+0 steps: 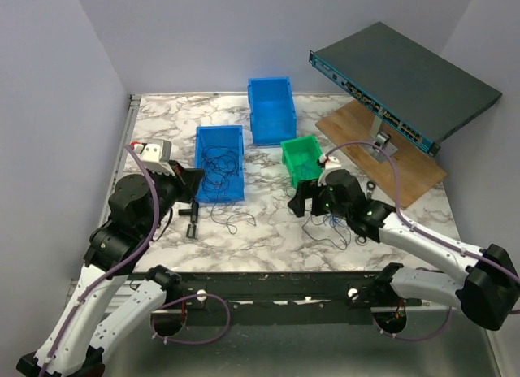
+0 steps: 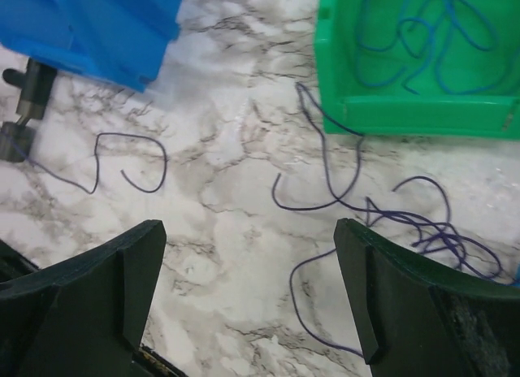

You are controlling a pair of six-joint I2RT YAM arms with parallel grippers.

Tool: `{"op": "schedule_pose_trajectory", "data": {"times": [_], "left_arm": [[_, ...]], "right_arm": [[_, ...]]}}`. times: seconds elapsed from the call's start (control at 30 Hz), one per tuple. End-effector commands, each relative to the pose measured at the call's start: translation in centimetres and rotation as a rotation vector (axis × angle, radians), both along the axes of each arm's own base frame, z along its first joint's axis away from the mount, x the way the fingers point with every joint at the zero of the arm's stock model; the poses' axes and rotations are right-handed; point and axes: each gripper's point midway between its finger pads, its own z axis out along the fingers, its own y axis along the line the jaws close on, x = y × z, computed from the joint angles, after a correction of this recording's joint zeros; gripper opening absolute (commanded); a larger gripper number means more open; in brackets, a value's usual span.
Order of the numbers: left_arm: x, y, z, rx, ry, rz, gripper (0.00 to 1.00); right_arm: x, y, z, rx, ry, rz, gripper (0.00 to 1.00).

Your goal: Untangle the cables

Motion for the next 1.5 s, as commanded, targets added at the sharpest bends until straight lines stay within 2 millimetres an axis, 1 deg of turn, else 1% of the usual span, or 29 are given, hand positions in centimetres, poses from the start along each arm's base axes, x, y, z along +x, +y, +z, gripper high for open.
{"op": "schedule_pose_trajectory", "data": {"times": [0.0,0.07,0.13,0.17,0.2,0.3,0.47,0.5,0.53,0.63,0.73,0.8,0.87,0.9,0.93,0.97,1.0,1.03,1.07,1.13,1.17,1.3,1.37,1.4,1.47], "left_arm": [[-0.8,-1.0,-0.8,0.024,0.037,-0.08,0.0],[-1.0,-1.4,-1.5,0.018,0.06,-0.099,0.0],[-1.2,-1.8,-2.6,0.009,0.09,-0.118,0.0],[-1.3,-2.0,-3.3,0.006,0.111,-0.125,0.0],[-1.4,-2.1,-4.1,0.0,0.136,-0.128,0.0],[-1.5,-2.6,-7.5,-0.007,0.233,-0.137,0.0],[-1.8,-3.3,-14.0,-0.019,0.407,-0.125,0.0],[-1.8,-3.7,-14.9,-0.03,0.428,-0.126,0.0],[-1.8,-3.8,-15.9,-0.035,0.452,-0.112,0.0],[-2.0,-4.6,-17.6,-0.026,0.47,-0.089,0.0],[-1.8,-4.5,-19.7,0.04,0.498,-0.037,0.0],[-1.7,-4.6,-21.2,0.073,0.534,-0.025,0.0],[-1.7,-4.8,-22.6,0.09,0.562,-0.023,0.0],[-1.7,-4.8,-23.2,0.097,0.575,-0.021,0.05],[-1.6,-4.9,-23.6,0.101,0.581,-0.02,0.17],[-1.6,-4.8,-23.9,0.109,0.587,-0.015,0.28],[-1.6,-4.8,-24.1,0.116,0.591,-0.013,0.45],[-1.6,-4.6,-24.1,0.124,0.595,-0.003,0.59],[-1.5,-4.5,-23.9,0.13,0.594,0.001,0.67],[-1.6,-4.1,-23.1,0.137,0.581,0.011,0.74],[-1.6,-3.7,-22.7,0.144,0.572,0.019,0.76],[-1.6,-2.1,-19.9,0.134,0.528,0.047,0.78],[-1.7,-1.3,-18.7,0.114,0.517,0.052,0.78],[-1.8,-0.9,-18.0,0.097,0.506,0.065,0.81],[-2.1,-0.9,-16.7,0.054,0.488,0.049,0.89]], "right_arm": [[-1.0,4.0,1.0,0.01,-0.025,0.163,0.93],[-1.8,5.7,0.8,0.011,-0.029,0.215,0.92],[-2.3,7.0,0.5,0.024,-0.027,0.24,0.92],[-2.5,7.5,0.4,0.031,-0.024,0.247,0.92],[-2.4,8.0,0.6,0.055,-0.035,0.249,0.92],[-2.5,8.6,0.6,0.088,-0.036,0.243,0.92],[-2.8,8.4,-0.1,0.107,-0.03,0.234,0.93],[-2.8,8.4,-0.2,0.11,-0.028,0.232,0.93],[-3.3,8.8,-0.5,0.122,-0.008,0.258,0.93],[-3.8,9.4,-1.3,0.136,0.037,0.277,0.95],[-4.1,10.1,-1.6,0.159,0.054,0.298,0.99],[-4.3,10.5,-1.8,0.168,0.062,0.31,1.0],[-4.4,10.9,-2.4,0.154,0.074,0.325,1.0],[-4.4,11.1,-2.7,0.144,0.078,0.327,1.0],[-4.3,11.3,-3.0,0.136,0.084,0.327,1.0],[-4.3,11.5,-3.4,0.13,0.092,0.327,1.0],[-4.3,11.8,-3.7,0.126,0.102,0.325,1.0],[-4.2,12.0,-3.8,0.125,0.105,0.319,1.0],[-4.1,12.1,-3.9,0.125,0.107,0.313,1.0],[-4.1,12.6,-3.9,0.125,0.105,0.317,1.0],[-4.2,12.9,-4.0,0.115,0.104,0.319,1.0],[-4.4,14.7,-5.1,0.021,0.098,0.326,1.0],[-4.2,15.5,-5.5,0.002,0.093,0.312,1.0],[-4.1,16.0,-5.8,-0.004,0.098,0.312,1.0],[-3.9,16.8,-6.5,-0.025,0.103,0.31,1.0]]}}
